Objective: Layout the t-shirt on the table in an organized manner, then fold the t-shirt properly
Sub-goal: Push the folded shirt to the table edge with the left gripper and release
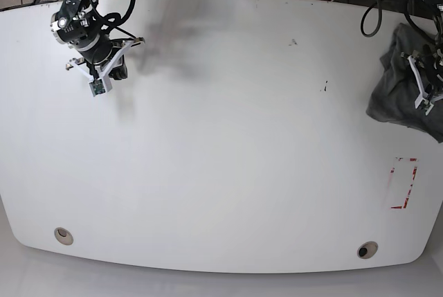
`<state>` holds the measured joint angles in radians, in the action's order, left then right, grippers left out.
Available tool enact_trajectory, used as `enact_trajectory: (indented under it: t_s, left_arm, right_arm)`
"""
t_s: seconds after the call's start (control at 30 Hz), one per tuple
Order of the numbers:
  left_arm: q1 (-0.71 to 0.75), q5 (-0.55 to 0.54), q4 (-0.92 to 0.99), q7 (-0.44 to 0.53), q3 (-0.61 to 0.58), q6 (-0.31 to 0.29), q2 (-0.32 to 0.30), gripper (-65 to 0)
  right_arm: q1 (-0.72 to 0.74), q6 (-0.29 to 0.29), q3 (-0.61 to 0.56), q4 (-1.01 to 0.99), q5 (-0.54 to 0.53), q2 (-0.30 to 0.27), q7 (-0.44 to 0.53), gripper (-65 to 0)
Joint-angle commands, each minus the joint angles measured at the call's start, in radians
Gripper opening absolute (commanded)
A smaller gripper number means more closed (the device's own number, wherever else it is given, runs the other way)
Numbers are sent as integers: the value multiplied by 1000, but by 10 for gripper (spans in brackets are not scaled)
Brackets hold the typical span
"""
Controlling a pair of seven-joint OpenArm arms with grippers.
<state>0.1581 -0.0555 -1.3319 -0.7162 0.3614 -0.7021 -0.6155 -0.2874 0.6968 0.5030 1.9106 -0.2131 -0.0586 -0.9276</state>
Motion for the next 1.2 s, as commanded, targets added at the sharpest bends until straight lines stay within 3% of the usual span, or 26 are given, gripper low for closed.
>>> enact_trajectory:
  t_s: [0.0,0.3,0.5,0.67,0.83,0.97,1.1,1.17]
  left_arm:
    - [-7,12,-11,-12,28,4,-43,-297]
    - [-73,12,-200,-18,37,4,-53,-297]
    - [-73,18,-378,8,14,4,98,-299]
    - [-65,18,-415,172,-35,4,202,-299]
    - [2,18,-407,384,-69,152,296,-299]
    - [57,18,-407,516,-112,267,360,-299]
    - [145,18,-413,602,-172,379,397,-299]
    - [188,18,-421,623,-195,405,409,-299]
  right_arm:
    - [-3,1,1,23,-10,-7,14,-612]
    - [-2,1,-33,62,-6,-5,14,-612]
    - [4,1,-39,62,56,-24,28,-614]
    - [10,1,-39,57,188,15,163,-614]
    - [3,1,-34,27,324,44,354,-614]
    - [-8,1,-16,7,340,47,457,-614]
    - [-36,1,10,8,341,55,489,-614]
    - [-43,1,15,8,341,53,491,-614]
